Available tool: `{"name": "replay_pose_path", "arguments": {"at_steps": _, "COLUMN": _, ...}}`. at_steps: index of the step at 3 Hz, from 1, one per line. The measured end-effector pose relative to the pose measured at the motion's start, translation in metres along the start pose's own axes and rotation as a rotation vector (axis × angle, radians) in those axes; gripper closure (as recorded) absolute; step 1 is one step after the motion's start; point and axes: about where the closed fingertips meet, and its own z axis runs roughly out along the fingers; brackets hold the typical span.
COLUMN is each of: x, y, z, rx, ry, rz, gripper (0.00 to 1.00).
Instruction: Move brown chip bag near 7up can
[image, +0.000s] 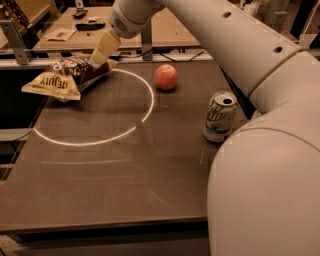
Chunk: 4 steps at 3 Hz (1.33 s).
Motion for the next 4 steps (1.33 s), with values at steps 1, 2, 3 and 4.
{"name": "replay_pose_path", "arguments": {"at_steps": 1, "x": -0.002, "y": 0.010, "z": 0.000, "rx": 0.025, "ry": -0.070, "rz": 0.094, "gripper": 0.00}}
{"name": "replay_pose_path", "arguments": {"at_steps": 2, "x": -0.002, "y": 0.019, "z": 0.006, "rx": 0.018, "ry": -0.146, "rz": 0.155, "gripper": 0.00}}
{"name": "replay_pose_path", "arguments": {"at_steps": 3, "x": -0.006, "y": 0.029, "z": 0.014, "rx": -0.003, "ry": -0.211, "rz": 0.173, "gripper": 0.00}}
{"name": "replay_pose_path", "arguments": {"at_steps": 4, "x": -0.011, "y": 0.042, "z": 0.026, "rx": -0.034, "ry": -0.245, "rz": 0.164, "gripper": 0.00}}
